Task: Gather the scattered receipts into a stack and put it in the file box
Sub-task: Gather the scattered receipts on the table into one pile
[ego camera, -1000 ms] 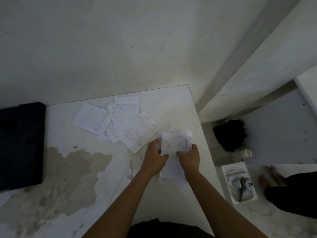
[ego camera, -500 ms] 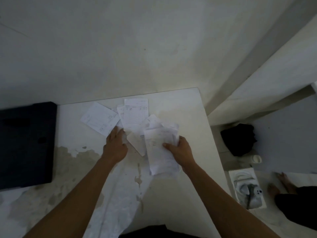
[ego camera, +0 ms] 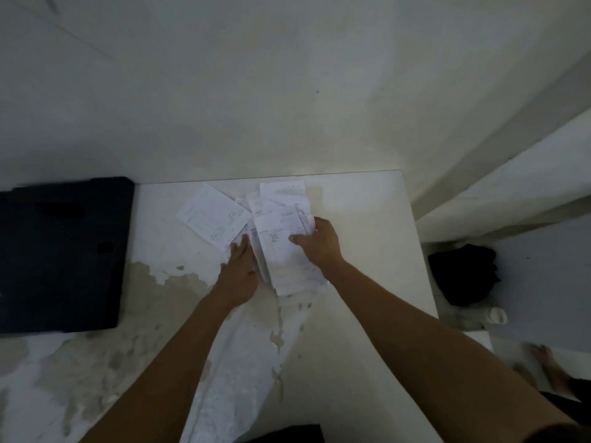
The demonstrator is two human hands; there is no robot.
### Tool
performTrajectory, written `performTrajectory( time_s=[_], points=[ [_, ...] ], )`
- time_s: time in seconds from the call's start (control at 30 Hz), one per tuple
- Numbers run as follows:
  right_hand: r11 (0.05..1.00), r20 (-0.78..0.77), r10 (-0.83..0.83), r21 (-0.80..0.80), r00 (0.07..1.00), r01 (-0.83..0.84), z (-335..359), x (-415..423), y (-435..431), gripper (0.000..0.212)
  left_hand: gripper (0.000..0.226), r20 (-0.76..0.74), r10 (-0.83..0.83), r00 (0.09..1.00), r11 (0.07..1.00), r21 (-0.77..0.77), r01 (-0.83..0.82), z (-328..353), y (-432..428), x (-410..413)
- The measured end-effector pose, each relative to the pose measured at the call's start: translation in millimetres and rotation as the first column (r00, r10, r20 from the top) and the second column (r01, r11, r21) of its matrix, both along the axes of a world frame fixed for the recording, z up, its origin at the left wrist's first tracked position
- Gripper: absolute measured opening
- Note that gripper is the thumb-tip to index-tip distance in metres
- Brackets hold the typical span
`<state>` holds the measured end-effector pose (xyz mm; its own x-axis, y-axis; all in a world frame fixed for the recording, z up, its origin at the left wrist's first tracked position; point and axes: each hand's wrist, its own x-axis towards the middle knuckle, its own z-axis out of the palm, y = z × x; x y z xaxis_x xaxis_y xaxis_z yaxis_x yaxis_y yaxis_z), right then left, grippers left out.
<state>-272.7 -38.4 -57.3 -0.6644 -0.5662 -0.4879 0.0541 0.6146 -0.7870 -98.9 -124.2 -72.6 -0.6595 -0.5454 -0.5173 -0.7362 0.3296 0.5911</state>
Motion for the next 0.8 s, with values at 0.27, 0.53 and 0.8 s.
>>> performTrajectory(
  time_s=[0.27, 0.53, 0.8],
  points=[
    [0.992, 0.081, -0.099, 0.083, 0.992, 0.092, -7, 0, -27, 0.053, 0.069, -0.2, 0.284, 0.938, 0.802, -0.487, -0.347, 8, -18, 25],
    [0.976, 0.068, 0.037, 0.212, 0.997, -0.05, -12, 14, -33, 0.061, 0.062, -0.019, 0.091, 0.996, 0.95, -0.3, -0.093, -22, -10, 27],
    [0.962, -0.069, 0.188, 0.216, 0.98, -0.169, -11, 39, -48, 0.033, 0.07, -0.214, 0.232, 0.949, 0.963, -0.083, -0.255, -16, -16, 32]
  ],
)
